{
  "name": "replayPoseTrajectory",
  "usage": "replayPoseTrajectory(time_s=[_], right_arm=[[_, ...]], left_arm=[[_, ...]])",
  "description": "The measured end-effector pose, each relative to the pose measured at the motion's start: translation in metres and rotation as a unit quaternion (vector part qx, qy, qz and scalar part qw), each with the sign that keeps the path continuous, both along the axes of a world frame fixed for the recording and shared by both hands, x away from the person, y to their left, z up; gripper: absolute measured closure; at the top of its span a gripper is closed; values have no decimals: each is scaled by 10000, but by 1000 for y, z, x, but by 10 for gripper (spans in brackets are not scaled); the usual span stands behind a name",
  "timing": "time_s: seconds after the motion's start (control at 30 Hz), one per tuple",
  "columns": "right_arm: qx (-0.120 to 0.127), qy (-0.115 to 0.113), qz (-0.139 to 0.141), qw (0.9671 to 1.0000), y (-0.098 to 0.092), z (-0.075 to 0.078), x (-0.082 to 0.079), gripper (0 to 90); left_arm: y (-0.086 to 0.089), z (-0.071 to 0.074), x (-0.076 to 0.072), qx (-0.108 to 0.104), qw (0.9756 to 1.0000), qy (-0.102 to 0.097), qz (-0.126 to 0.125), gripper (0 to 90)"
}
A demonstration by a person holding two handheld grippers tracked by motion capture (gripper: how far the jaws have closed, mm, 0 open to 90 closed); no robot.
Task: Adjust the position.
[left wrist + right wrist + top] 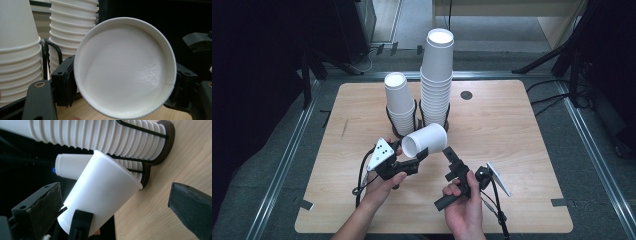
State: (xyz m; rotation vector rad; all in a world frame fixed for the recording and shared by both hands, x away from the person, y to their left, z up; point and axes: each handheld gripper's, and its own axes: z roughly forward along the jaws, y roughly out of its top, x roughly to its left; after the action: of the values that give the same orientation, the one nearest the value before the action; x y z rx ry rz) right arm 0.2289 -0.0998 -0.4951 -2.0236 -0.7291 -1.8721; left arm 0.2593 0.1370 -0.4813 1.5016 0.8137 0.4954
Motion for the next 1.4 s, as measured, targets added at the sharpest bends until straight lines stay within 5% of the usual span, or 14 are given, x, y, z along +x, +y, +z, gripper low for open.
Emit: replayPoseTrajectory(time_s=[0.5, 0.8, 0.9, 1.4], right_arm=[[700, 390, -60, 9968, 9, -5, 8, 0], [1323, 760, 35, 9883, 12, -5, 13, 0], [1614, 864, -42, 9831, 10, -5, 17, 0], [1985, 1066, 61, 9743, 24, -15, 30, 0]], left_arm=[[-2, 0, -1, 21, 10000, -50, 2, 241], [-6, -2, -3, 46, 9999, -113, -47, 241], [-9, -2, -4, 74, 9998, -142, -72, 241], [-13, -5, -5, 180, 9996, -198, -119, 241]])
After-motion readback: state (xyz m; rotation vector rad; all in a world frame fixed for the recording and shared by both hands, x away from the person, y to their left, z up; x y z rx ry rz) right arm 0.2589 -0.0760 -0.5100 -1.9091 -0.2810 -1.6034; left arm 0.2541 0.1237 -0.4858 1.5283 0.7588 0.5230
